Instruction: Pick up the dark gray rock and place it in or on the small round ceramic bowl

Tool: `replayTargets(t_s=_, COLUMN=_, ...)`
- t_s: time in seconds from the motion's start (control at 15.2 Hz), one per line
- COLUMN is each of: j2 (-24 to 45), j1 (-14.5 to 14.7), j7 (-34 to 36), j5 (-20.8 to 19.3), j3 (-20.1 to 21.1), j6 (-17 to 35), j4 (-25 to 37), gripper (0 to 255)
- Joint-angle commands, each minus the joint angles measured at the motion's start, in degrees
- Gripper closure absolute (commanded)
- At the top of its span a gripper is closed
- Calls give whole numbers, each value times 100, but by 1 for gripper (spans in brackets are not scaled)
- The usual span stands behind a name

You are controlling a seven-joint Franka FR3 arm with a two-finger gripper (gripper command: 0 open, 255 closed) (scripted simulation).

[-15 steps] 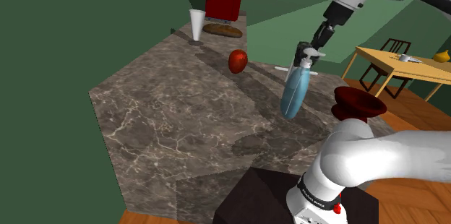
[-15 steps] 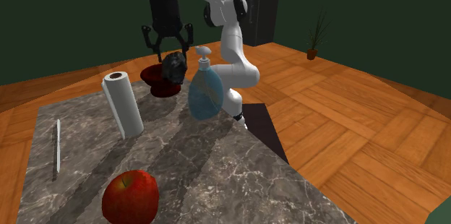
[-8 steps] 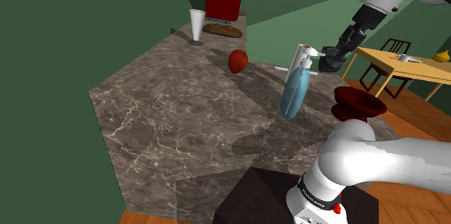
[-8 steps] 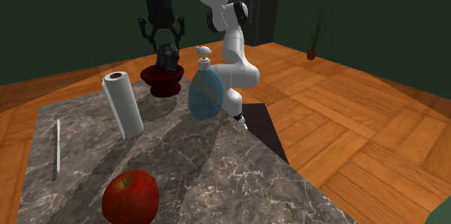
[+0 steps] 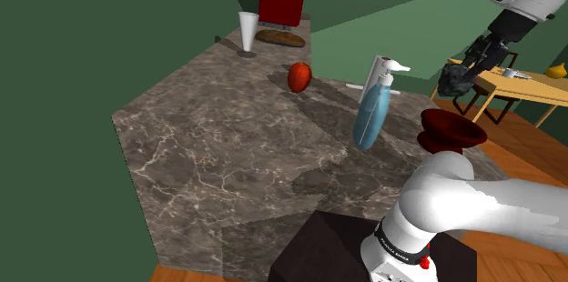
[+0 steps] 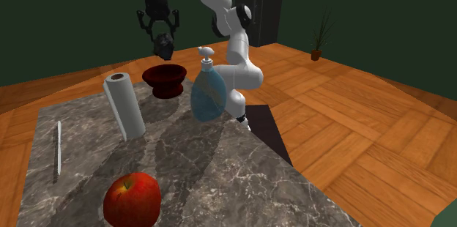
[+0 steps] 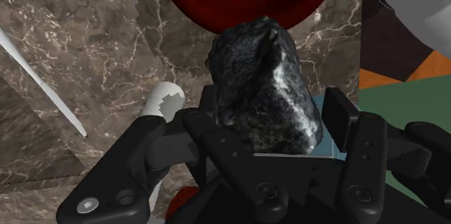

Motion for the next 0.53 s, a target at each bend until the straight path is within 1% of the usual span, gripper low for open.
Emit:
replayTargets(t_s=0.0, j2=-49, j1=-14, j7=-272, j5=-198, j3=-178, j6=-195, j4=222, gripper=255)
replayTargets(t_s=0.2, j2=-102, j1=-23, j7=-672, j5=-477, j3=-400, j6=-500, j4=606, gripper=255)
replayTargets(t_s=0.46, j2=-341, j1=-116, j7=-657, j5=-582, j3=-476, j6=-321, j4=198, gripper=255)
